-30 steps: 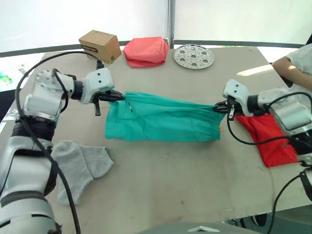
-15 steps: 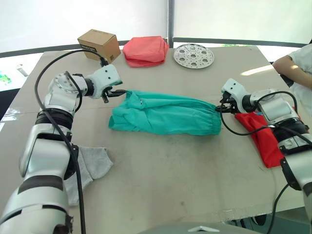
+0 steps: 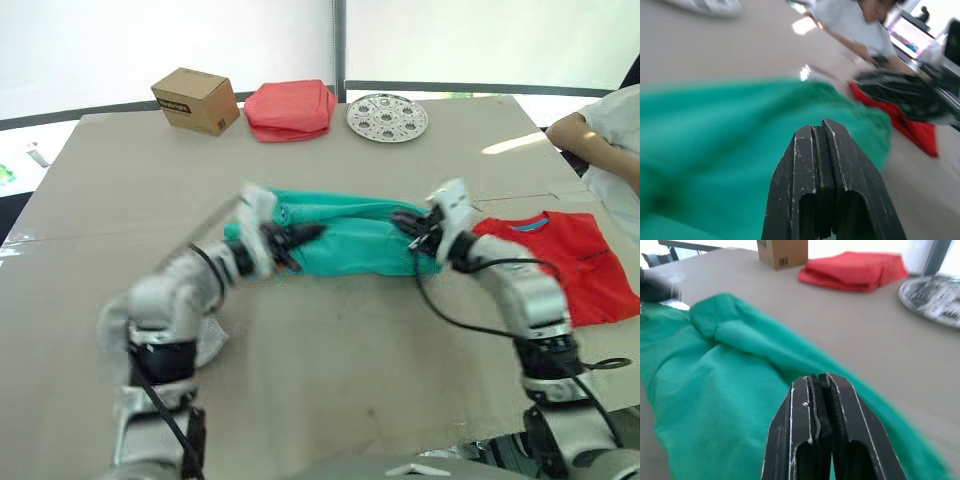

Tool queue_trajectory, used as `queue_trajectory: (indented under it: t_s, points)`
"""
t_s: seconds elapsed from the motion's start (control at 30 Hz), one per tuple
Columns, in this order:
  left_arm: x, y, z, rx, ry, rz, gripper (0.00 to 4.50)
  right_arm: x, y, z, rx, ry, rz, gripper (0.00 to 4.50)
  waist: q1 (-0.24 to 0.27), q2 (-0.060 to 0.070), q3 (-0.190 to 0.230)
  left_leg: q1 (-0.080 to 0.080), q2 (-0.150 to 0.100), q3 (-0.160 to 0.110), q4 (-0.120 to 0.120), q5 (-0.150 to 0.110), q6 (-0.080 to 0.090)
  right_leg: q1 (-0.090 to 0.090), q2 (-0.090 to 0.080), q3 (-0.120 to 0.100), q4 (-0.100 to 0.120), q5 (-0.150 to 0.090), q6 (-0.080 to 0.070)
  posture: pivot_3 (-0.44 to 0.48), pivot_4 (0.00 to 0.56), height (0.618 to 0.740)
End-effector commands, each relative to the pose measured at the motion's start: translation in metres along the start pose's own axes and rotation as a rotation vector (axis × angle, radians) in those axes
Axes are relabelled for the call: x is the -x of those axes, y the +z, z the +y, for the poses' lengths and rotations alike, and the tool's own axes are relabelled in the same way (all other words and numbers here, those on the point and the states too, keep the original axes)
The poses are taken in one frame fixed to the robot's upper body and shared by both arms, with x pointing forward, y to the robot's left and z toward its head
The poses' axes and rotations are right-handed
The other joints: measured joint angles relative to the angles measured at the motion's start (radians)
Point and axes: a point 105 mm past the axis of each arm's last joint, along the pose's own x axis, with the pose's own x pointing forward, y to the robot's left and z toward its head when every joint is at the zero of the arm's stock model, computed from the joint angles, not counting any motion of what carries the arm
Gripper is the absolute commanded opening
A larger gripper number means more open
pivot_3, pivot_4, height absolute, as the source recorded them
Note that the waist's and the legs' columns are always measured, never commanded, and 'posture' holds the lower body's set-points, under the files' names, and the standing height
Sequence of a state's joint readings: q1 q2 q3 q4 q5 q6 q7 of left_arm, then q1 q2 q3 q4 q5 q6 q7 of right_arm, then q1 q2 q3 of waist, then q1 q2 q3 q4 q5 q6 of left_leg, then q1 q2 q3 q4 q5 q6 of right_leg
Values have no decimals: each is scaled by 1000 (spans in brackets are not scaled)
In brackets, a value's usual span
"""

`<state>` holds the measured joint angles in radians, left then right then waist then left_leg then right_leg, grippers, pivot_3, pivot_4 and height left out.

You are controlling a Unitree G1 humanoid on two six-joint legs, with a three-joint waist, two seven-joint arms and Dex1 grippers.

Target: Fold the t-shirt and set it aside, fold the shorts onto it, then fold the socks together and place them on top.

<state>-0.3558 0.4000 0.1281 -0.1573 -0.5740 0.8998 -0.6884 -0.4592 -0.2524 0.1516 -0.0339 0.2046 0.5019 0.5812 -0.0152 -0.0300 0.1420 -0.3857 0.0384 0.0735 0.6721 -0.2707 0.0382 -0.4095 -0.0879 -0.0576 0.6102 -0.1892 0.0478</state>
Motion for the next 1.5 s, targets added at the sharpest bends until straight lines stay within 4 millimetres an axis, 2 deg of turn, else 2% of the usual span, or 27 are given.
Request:
queue_trajectory:
  t_s: [0.03, 0.1, 0.17, 0.2, 0.3, 0.33, 0.4, 0.47, 0.57, 0.67, 0.73, 0.8, 0.83, 0.9, 1.0, 1.07, 1.17, 1.3, 1.37, 1.43, 1.47, 1.5]
  points:
    - [6, 10, 19, -112, 168, -32, 53, -11, -6, 5, 48, 8, 0, 0, 3, 0, 0, 1, 0, 0, 0, 0, 0, 0, 1, 0, 0, 0, -1, 0, 150, 740]
    - [10, 9, 29, -121, 228, -33, 53, -13, -22, 9, 66, 28, 61, 0, 5, 0, -1, 1, 0, 0, -1, 0, 0, 0, 1, 0, 0, 0, -1, 0, 150, 740]
    - [19, 4, 30, -101, 234, -14, 53, -10, -40, 13, 91, 61, 130, 0, 4, 0, -1, 1, 0, 0, -1, 0, 0, 0, 1, 0, -1, 0, -1, 0, 150, 740]
    - [25, -3, 28, -57, 218, 12, 53, -7, -48, 14, 102, 74, 160, 0, 3, 0, -1, 1, 0, 0, -1, 0, -1, 0, 1, 0, -1, 0, -1, 0, 150, 740]
    - [48, -24, -2, 34, 69, 96, 53, 5, -65, 20, 128, 129, 217, 0, -3, 0, -2, 1, 1, 0, -3, 0, -1, -1, 1, 1, -2, 0, -1, 0, 150, 740]
    - [53, -23, -7, 52, 55, 89, 53, 9, -67, 22, 132, 146, 219, 0, -2, 0, -2, 1, 1, 1, -4, 0, 0, -1, 0, 1, -2, 0, -2, 0, 150, 740]
    - [58, -16, -2, 61, 96, 50, 53, 15, -68, 28, 143, 184, 212, 0, 11, -1, -2, 1, 3, -1, -4, 0, 0, -1, -1, -1, -2, -1, -2, 0, 150, 740]
    - [55, -10, 7, 67, 144, 25, 53, 20, -68, 32, 170, 209, 206, 0, 25, -1, -2, 1, 2, -3, -4, -1, 0, 0, -2, -3, -2, -3, -6, 0, 150, 740]
    - [37, -4, 24, 50, 240, 14, 53, 23, -67, 35, 184, 216, 189, 0, 29, 0, -3, 4, 1, -2, -1, -3, 4, 3, -2, -2, -2, -5, -3, 0, 150, 740]
    - [21, 4, 32, 64, 278, -12, 53, 24, -69, 39, 203, 230, 192, 0, 26, -4, -5, 6, 0, -2, -1, -3, 4, 6, -1, 1, -2, -5, -2, 0, 150, 740]
    - [12, 16, 48, 85, 351, -52, 53, 24, -70, 41, 206, 231, 194, 0, 26, -4, -6, 6, -1, -2, -1, -3, 4, 6, 1, 1, -2, -3, -6, 0, 150, 740]
    - [16, 44, 78, 85, 502, -189, 53, 23, -69, 41, 202, 224, 186, 0, 27, -4, -6, 5, -1, -3, -2, 0, 0, 5, 3, 1, -2, -3, -6, 0, 150, 740]
    - [19, 58, 86, 87, 534, -261, 53, 23, -68, 41, 199, 220, 181, 0, 26, -5, -6, 5, 0, -4, -3, 0, 0, 5, 3, 0, -2, -3, -6, 0, 150, 740]
    - [26, 89, 91, 45, 529, -412, 53, 23, -67, 42, 196, 218, 176, 0, 20, -5, -5, 5, 0, -3, -3, 0, 0, 5, 4, 1, -3, -3, -6, 0, 150, 740]
    - [34, 114, 91, 15, 498, -527, 53, 24, -66, 43, 195, 218, 172, 0, 17, -5, -6, 5, 0, -3, -3, 0, 0, 5, 3, 1, -3, -3, -6, 0, 150, 740]
    - [38, 123, 81, 23, 398, -537, 53, 24, -64, 44, 191, 220, 159, 0, 15, -5, -5, 4, 0, -3, -3, 0, 0, 5, 3, 1, -4, -3, -6, 0, 150, 740]
    - [39, 107, 56, 16, 222, -420, 53, 24, -57, 45, 185, 226, 129, 0, 8, -5, -5, 4, 0, -3, -3, 0, 0, 5, 2, 0, -4, -3, -6, 0, 150, 740]
    - [37, 56, 22, -8, 60, -156, 53, 24, -54, 45, 181, 229, 112, 0, 3, -3, -4, 4, 1, -3, -4, 0, -1, 5, 1, 1, -3, -3, -6, 0, 150, 740]
    - [37, 37, 28, -101, 133, -92, 53, 23, -52, 43, 176, 220, 102, 0, 3, -3, -4, 4, 1, -3, -4, 0, 0, 5, 1, 0, -3, -4, -6, 0, 150, 740]
    - [37, 34, 32, -190, 170, -87, 53, 23, -48, 42, 160, 213, 86, 0, 6, -3, -3, 4, 1, -3, -4, -2, 1, 5, 0, 1, -3, -4, -6, 0, 150, 740]
    - [37, 35, 31, -220, 164, -93, 682, 23, -47, 42, 164, 211, 82, 0, 6, -3, -3, 4, 1, -3, -3, -3, 3, 4, 0, 1, -3, -4, -6, 0, 150, 740]
    - [38, 40, 32, -287, 173, -98, 797, 23, -46, 41, 172, 212, 79, 0, 7, -3, -3, 4, 1, -3, -3, -3, 3, 4, 0, 1, -3, -4, -6, 0, 150, 740]
